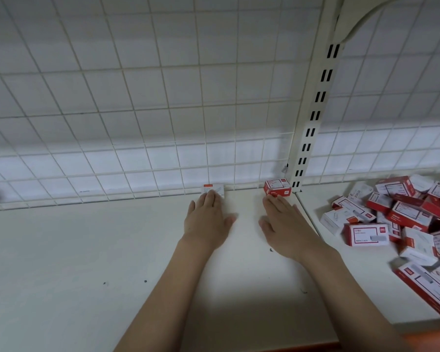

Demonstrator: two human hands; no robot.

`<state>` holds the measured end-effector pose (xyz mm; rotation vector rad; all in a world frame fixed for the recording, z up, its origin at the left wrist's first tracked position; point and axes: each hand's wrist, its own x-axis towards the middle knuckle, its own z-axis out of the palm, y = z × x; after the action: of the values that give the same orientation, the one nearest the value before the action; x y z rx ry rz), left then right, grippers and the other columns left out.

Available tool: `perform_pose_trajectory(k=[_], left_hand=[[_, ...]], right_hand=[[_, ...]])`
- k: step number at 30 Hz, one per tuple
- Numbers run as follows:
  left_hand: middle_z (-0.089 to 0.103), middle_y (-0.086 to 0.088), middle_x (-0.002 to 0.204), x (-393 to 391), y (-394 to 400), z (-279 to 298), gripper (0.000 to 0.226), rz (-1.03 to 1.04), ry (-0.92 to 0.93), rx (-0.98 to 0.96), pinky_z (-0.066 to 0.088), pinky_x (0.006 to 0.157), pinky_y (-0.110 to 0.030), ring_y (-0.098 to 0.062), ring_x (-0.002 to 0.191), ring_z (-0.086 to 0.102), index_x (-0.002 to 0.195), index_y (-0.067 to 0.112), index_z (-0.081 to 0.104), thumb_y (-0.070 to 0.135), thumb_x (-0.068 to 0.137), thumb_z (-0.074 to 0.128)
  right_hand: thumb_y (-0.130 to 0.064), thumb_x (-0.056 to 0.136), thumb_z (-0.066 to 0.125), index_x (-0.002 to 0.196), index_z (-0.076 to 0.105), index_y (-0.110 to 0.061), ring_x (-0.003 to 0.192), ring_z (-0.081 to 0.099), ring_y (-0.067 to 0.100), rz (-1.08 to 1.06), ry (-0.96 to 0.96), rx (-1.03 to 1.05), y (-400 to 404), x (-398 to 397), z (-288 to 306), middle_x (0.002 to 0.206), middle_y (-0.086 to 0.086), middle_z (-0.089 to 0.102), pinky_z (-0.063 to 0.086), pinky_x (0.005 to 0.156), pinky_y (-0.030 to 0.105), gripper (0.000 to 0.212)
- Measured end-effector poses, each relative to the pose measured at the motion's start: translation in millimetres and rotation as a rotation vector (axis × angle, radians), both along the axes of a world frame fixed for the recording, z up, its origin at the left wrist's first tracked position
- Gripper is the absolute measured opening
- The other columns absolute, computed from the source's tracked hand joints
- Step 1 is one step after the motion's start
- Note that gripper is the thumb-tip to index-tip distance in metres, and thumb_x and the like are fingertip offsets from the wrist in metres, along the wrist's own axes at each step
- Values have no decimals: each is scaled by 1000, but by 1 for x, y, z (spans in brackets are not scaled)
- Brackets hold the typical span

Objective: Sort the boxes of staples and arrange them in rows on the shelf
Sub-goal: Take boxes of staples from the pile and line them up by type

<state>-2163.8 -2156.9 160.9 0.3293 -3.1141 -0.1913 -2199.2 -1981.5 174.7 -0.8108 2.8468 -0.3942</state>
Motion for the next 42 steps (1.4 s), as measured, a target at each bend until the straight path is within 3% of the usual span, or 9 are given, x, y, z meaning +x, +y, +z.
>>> perform_pose_trajectory(k=[13, 21, 26, 30, 35, 42], left_hand=[[18, -1, 148, 2, 6, 6, 70, 38, -1, -112, 23, 105, -40, -18, 137, 16, 146, 10, 17, 56, 95, 26], [16, -2, 150, 2, 3, 7, 72, 24, -25, -114, 21, 107, -42, -20, 138, 15, 146, 8, 15, 57, 94, 25], [19, -5, 149, 3, 2, 9, 71, 11, 0, -78, 22, 106, -42, -22, 137, 16, 145, 8, 18, 56, 94, 28], [6, -10, 155, 12, 6, 10, 71, -49, -7, -12, 9, 116, -40, -24, 143, 4, 147, 8, 10, 51, 95, 32], [25, -7, 149, 35, 32, 23, 55, -124, 43, 52, 14, 112, -35, -23, 139, 19, 141, 15, 31, 47, 96, 34], [29, -1, 148, 43, 92, 38, 55, -221, 116, 140, 21, 110, -32, -19, 136, 25, 143, 20, 29, 44, 95, 38]], right_hand=[[-28, 100, 27, 149, 5, -13, 144, -5, 16, -46, 9, 15, 3, 16, 3, 157, 0, -3, -2, 115, 34, 55], [-27, 100, 26, 149, 3, -12, 144, -5, 16, -109, 4, 53, 9, 29, 6, 158, 2, -3, -1, 115, 35, 56], [-30, 100, 28, 149, 3, -11, 144, -4, 17, -139, 10, 45, 12, 35, 6, 158, 3, -1, -1, 116, 35, 58], [-32, 99, 31, 149, 5, -12, 144, -2, 18, -147, 47, 22, 16, 43, 7, 157, 3, 1, 0, 115, 35, 59], [-34, 98, 35, 149, 8, -13, 144, -1, 19, -179, 81, -9, 42, 53, 17, 157, 3, 4, 2, 116, 36, 61], [-33, 96, 44, 147, 18, -13, 144, 3, 20, -245, 139, -9, 110, 55, 29, 156, 4, 11, 5, 117, 35, 61]])
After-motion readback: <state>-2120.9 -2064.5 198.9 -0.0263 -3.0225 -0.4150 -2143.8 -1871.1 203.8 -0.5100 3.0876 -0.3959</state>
